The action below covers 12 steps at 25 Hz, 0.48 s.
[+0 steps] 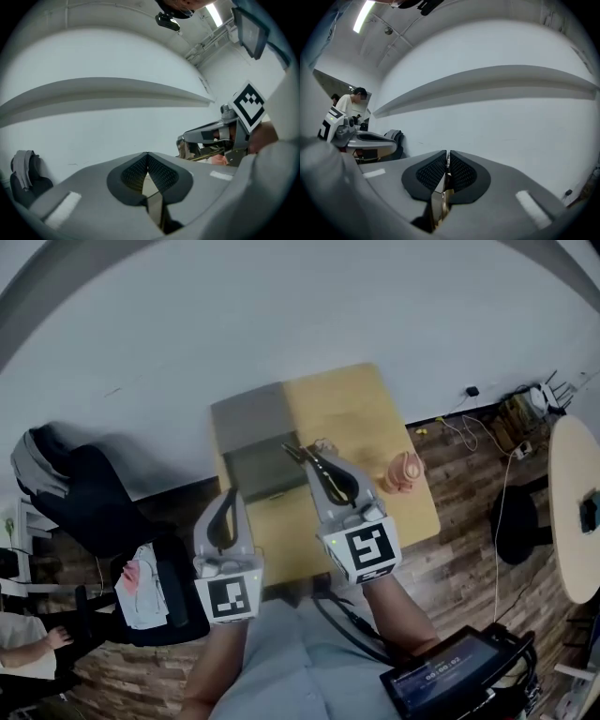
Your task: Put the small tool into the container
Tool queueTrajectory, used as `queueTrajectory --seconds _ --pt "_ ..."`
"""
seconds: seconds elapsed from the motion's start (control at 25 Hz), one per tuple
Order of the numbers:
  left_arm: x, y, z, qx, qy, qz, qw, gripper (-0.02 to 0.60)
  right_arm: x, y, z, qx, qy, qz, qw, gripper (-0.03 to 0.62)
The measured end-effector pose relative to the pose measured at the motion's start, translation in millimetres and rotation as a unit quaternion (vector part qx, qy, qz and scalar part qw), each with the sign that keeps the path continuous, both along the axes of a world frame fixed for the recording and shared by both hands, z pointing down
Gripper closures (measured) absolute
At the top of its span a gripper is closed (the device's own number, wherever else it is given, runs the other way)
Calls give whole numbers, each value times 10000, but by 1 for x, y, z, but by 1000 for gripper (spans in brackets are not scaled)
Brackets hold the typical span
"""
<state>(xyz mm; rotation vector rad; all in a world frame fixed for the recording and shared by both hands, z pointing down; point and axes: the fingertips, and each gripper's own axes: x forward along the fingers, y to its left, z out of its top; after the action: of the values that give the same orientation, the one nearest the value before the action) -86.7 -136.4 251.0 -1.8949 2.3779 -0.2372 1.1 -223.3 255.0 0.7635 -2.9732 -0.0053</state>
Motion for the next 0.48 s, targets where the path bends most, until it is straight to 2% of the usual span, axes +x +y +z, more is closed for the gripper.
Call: queueTrajectory --seconds 0.24,0.48 --pt "-45 1 12 -113 39 -470 9988 572 -47 -26 16 -2 167 -361 9992 568" --pt "-84 -2 35 -170 293 -650 9973 572 -91 -30 44 -102 525 -623 9966 568"
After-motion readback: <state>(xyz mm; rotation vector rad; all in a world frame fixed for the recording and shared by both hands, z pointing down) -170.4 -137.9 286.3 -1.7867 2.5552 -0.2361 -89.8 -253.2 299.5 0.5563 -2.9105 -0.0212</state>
